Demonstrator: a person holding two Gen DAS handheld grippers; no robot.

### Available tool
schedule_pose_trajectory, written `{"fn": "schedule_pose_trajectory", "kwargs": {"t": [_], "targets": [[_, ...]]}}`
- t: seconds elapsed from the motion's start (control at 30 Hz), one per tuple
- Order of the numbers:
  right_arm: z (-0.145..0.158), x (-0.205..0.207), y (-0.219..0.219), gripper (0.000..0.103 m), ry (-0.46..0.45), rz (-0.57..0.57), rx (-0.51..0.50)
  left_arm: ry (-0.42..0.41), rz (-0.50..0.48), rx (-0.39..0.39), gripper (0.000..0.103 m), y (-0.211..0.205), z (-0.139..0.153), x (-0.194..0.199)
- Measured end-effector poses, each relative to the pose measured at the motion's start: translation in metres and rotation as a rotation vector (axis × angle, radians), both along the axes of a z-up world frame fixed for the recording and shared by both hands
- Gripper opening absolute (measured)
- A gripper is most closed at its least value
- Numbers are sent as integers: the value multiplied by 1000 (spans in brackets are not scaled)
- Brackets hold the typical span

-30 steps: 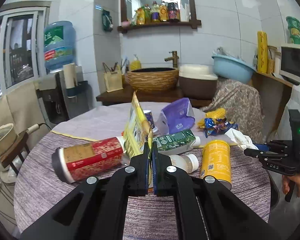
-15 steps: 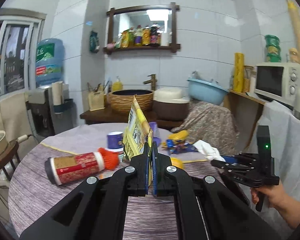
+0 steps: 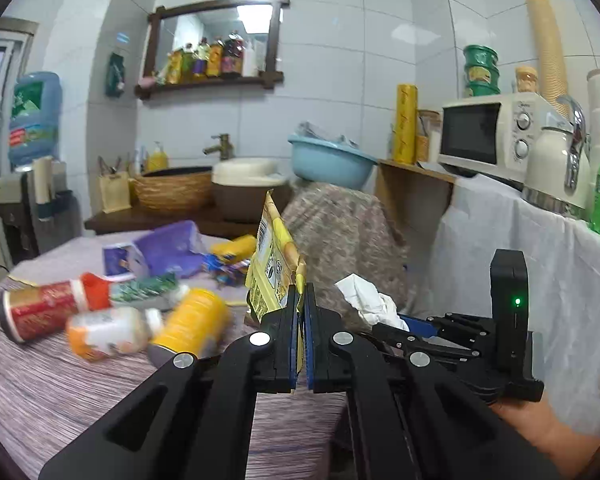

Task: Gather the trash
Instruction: 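Carry tissue and snack bag over the dark bin and open both grippers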

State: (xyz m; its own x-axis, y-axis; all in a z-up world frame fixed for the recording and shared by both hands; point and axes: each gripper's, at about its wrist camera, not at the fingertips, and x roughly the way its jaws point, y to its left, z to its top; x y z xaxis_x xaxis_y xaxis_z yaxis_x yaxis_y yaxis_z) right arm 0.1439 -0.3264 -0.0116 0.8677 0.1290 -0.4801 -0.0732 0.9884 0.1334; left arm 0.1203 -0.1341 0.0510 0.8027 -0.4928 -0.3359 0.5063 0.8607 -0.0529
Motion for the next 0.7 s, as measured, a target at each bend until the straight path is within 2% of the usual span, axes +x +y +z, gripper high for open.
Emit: {"fn": "schedule_pose_trajectory", "kwargs": {"t": [0.17, 0.27, 0.33, 0.43, 0.57, 0.6, 0.67, 0.7], "targets": [[-33, -15, -34, 26, 73, -97, 18, 81, -71, -3, 4, -33, -29, 4], [-62, -16, -54, 26, 149, -136, 39, 116, -101, 12, 4, -53, -46, 7], [-83, -12, -66, 26, 199, -153, 57, 157, -144, 11, 4, -66, -56, 11], [-114, 1, -78, 26, 267, -175, 87, 185, -182, 56, 4, -90, -73, 13], [-147, 13, -87, 27, 312, -194, 139, 231, -213, 79, 4, -106, -92, 18], [-154, 16, -89, 30, 325, -198, 139, 235, -213, 89, 4, -109, -96, 20], [-160, 21, -89, 54, 329, -213, 137, 264, -220, 99, 4, -114, -106, 24], [-162, 21, -89, 57, 326, -223, 133, 279, -225, 99, 4, -117, -110, 26]]}}
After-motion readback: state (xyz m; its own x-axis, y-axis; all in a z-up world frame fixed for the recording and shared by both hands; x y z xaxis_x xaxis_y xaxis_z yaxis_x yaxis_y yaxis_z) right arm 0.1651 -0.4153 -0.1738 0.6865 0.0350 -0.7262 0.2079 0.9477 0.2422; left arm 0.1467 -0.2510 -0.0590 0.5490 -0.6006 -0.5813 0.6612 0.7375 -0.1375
